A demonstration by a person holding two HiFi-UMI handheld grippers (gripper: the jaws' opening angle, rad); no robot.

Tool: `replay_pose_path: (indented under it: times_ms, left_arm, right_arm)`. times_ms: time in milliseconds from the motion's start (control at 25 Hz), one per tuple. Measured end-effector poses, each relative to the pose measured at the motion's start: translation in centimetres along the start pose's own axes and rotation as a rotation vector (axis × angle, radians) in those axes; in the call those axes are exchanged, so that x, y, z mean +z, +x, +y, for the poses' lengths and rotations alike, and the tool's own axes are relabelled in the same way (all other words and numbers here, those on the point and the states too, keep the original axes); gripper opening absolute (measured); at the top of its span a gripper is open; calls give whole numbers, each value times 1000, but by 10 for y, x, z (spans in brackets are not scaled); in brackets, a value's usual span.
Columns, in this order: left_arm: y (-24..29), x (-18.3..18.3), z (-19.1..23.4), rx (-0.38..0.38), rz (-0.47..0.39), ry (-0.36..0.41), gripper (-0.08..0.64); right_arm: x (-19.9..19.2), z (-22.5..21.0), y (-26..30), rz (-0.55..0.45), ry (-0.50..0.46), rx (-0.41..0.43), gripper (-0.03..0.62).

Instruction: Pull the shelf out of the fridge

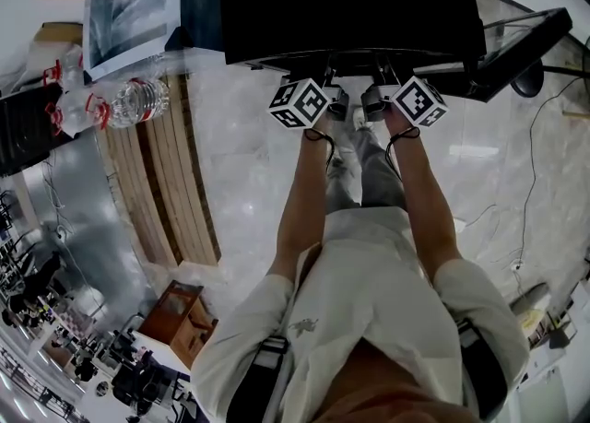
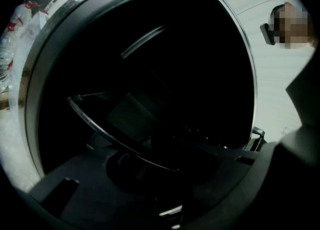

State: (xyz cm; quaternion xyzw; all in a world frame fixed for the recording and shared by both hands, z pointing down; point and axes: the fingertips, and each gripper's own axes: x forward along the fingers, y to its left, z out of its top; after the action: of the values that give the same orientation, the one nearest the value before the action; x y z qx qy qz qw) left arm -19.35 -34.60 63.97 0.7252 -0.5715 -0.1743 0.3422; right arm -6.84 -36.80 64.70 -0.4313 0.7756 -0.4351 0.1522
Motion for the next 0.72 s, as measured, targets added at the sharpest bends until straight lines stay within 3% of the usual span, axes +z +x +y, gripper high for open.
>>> replay_pose_path:
  times_ms: [520,720]
  left_arm:
    - [-11,5,-9,-13,-9,-7,150]
    - [-15,7,-14,-19,-10,6,150]
  right_arm:
    - [6,23,-7,-15,-14,79,95]
    - [6,24,-12,-10,-10,73,95]
